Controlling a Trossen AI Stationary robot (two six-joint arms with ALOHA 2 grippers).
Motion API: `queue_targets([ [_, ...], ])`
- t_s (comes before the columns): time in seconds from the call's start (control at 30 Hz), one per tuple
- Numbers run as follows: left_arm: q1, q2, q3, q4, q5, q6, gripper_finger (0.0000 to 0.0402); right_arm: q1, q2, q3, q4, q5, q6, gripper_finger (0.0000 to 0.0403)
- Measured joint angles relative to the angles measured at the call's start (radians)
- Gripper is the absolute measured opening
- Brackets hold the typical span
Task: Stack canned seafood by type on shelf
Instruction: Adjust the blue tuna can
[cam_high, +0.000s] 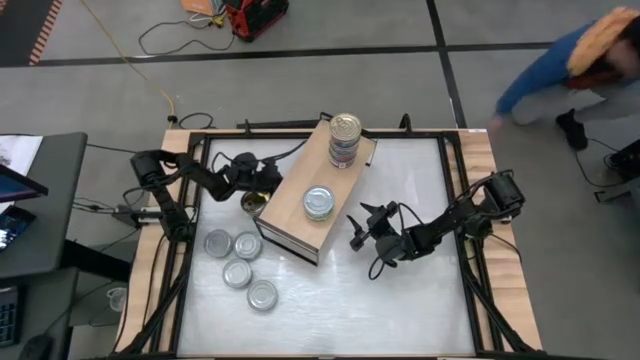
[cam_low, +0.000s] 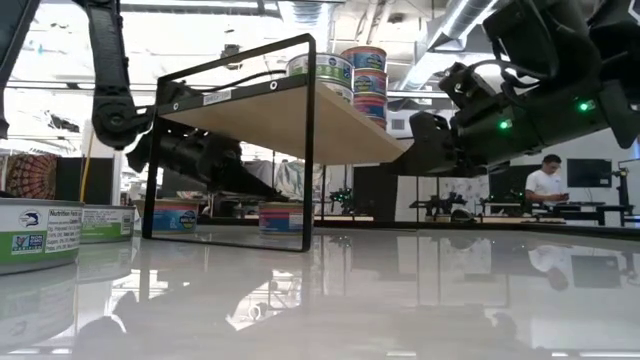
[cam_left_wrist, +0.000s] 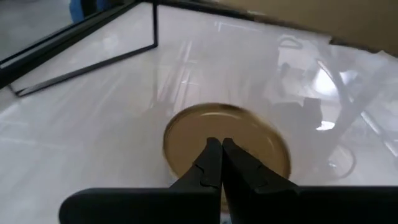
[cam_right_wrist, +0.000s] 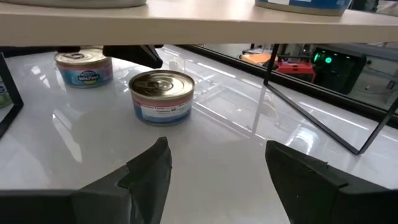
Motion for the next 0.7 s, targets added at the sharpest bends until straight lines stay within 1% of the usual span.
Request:
queue_targets([
  [0.13,-0.016,0.000,0.012,-0.002,0.013,0.006,0.0000,0.000,0.000,0.000,0.001,0.000,0.000,0.0286],
  [0.2,-0.028,0.000,0.019,-0.030,0.008,0.027,0.0000,0.000,0.000,0.001,0.005,0.000,0.001,0.0286],
  [0.47,-0.075,-0.012,0.093,-0.278,-0.113,0.111,0.0000,0.000,-0.001,0.001,0.006,0.000,0.003,0.0286],
  [0.57,-0.070,-0.039,0.095,-0.355,-0.143,0.102,0.0000,0.001,-0.001,0.001,0.003,0.000,0.008,0.0285],
  [0.7,-0.066,-0.087,0.094,-0.477,-0.173,0.131,0.0000,0.001,-0.001,0.001,0.001,0.000,0.011,0.0285],
])
